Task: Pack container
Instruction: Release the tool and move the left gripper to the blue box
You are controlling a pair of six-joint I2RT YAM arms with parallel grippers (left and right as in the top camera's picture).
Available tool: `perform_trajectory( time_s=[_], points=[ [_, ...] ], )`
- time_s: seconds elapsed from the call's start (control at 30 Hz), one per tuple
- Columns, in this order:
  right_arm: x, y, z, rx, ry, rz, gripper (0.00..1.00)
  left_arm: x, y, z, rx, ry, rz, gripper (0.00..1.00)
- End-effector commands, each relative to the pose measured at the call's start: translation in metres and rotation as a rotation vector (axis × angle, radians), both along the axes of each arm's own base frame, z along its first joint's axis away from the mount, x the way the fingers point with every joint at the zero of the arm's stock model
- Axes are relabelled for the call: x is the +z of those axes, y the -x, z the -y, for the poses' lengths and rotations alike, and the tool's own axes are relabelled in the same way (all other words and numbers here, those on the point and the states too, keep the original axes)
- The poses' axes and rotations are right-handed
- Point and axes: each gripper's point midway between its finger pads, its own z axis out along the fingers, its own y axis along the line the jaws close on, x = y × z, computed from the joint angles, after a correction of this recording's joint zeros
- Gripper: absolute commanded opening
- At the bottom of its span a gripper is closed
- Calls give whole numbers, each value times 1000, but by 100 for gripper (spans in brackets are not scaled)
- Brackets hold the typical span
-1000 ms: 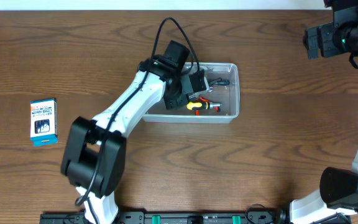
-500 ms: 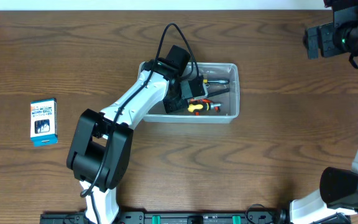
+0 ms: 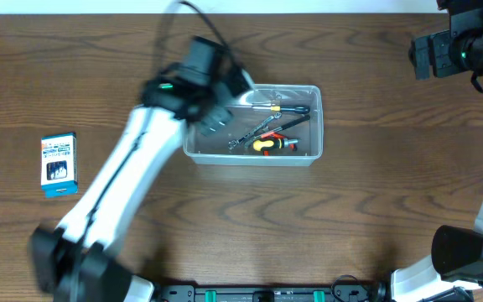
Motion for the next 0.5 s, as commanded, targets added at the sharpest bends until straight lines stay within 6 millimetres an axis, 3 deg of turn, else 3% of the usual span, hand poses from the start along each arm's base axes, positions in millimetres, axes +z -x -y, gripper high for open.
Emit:
perform_trajectory(
  time_s=[0.0,0.1,0.2,0.3,0.47],
  points=[
    [-5,-1,0,-13,-10,-14,99,59,-1,-85,326,46,144,98],
    [-5,0,0,-13,-10,-14,99,79,12,-159,582,96,190,98],
    [-5,0,-1,-13,-11,-16,99,84,36,-238,874,143,206,98],
    [-5,0,-1,-13,-10,-15,99,71,56,-287,1028,191,163,98],
    [-5,0,0,-12,-9,-16,99,27,71,-338,1194,216,46,98]
  ],
)
